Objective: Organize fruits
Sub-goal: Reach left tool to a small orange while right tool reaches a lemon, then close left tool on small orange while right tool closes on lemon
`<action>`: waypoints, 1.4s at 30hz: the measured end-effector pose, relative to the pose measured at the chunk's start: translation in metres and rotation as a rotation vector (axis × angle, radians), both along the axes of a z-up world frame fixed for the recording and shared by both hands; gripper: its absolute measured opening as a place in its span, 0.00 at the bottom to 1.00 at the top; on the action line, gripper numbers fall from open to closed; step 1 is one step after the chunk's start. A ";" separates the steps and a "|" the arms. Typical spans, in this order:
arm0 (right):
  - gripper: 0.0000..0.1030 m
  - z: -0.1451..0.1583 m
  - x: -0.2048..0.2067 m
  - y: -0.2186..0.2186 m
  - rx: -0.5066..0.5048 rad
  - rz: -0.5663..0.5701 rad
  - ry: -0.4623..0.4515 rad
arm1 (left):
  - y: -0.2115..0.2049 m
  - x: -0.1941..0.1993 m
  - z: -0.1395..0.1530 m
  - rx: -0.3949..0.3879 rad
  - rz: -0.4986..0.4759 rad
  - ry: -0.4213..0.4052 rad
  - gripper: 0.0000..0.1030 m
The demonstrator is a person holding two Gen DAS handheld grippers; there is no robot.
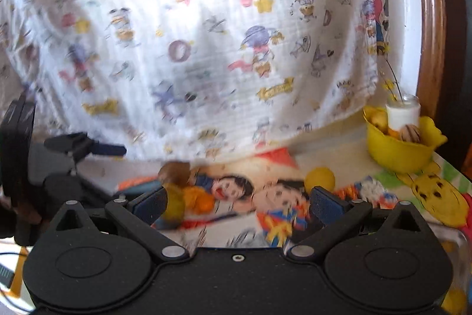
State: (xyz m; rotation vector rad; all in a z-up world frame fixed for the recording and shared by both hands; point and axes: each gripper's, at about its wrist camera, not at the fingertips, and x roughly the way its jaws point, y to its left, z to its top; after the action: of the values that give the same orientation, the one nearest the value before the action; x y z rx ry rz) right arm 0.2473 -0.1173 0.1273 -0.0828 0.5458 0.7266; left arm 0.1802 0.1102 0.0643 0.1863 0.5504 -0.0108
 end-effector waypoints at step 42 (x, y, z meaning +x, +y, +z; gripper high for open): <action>0.90 -0.134 0.210 0.033 -0.033 -0.075 0.212 | -0.012 0.136 -0.066 0.023 -0.096 0.417 0.34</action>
State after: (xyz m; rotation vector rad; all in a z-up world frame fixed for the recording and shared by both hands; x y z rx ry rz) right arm 0.4575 -0.0843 -0.0066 -0.0152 0.7598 0.6565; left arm 0.3163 0.0981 -0.0021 0.2349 0.9575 -0.1388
